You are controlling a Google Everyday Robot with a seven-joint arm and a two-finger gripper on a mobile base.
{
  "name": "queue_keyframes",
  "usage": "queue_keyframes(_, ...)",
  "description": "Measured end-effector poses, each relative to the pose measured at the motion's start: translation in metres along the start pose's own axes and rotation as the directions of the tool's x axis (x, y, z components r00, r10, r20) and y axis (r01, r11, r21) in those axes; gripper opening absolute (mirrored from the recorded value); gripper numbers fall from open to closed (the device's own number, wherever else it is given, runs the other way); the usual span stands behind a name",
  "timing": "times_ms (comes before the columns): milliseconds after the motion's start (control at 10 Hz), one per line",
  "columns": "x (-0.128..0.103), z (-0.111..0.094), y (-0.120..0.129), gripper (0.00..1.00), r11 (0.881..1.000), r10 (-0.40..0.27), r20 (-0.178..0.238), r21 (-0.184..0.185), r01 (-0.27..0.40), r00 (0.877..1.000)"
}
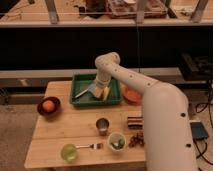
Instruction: Place sponge in tray
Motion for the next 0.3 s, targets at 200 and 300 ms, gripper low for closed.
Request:
queue_keyframes(200,0.0013,-0.0004,-0.0006,0.80,1.000,0.002,0.000,0.000,-0.002,1.000)
queue_keyframes(300,0.0020,-0.0002,-0.0008,0.80,1.000,0.003,0.000,0.000,-0.003,1.000)
